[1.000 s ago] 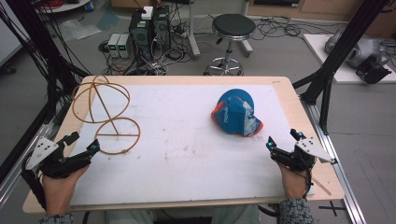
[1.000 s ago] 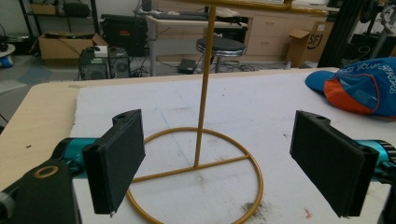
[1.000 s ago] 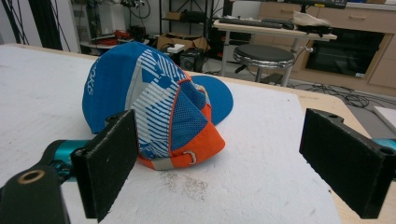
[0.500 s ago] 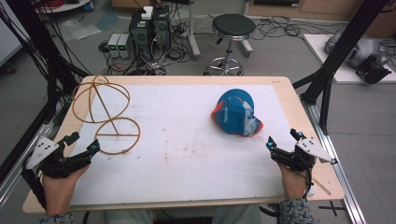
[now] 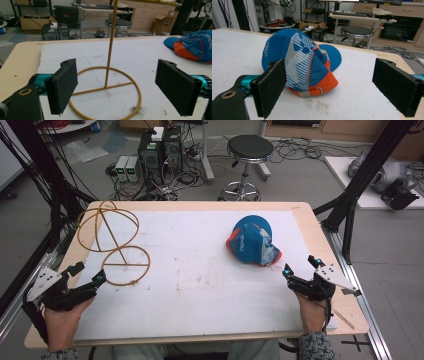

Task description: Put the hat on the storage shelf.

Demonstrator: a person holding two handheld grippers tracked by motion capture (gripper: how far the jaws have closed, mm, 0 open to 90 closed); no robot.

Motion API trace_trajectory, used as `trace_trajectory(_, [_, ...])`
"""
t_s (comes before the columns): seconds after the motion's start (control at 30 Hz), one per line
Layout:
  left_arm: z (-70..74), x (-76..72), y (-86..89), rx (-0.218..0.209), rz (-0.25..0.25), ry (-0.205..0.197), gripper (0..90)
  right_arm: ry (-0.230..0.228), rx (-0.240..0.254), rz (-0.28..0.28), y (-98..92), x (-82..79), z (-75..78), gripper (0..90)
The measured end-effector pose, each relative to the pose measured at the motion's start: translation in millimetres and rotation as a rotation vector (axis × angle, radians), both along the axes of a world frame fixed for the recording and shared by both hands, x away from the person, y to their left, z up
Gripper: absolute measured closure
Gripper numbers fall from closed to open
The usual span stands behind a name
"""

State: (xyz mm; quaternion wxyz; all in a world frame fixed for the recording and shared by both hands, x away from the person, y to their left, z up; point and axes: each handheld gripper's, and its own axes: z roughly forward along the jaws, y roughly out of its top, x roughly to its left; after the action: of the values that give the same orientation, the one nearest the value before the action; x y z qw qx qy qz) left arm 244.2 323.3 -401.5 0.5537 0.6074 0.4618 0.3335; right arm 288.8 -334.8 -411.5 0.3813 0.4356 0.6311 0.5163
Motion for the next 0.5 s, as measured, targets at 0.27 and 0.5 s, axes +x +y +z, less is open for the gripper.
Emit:
trace_trajectory(0.27, [1.1, -0.6, 0.3, -0.008, -0.005, -0.004, 18.4, 0.006, -0.046, 0.037, 10.8, 12.3, 5.7, 11.7])
trace_trajectory(0.5, [1.3, -0.6, 0.0, -0.009, -0.006, -0.005, 18.5, -0.012, -0.086, 0.077, 21.6, 28.0, 14.4, 15.0])
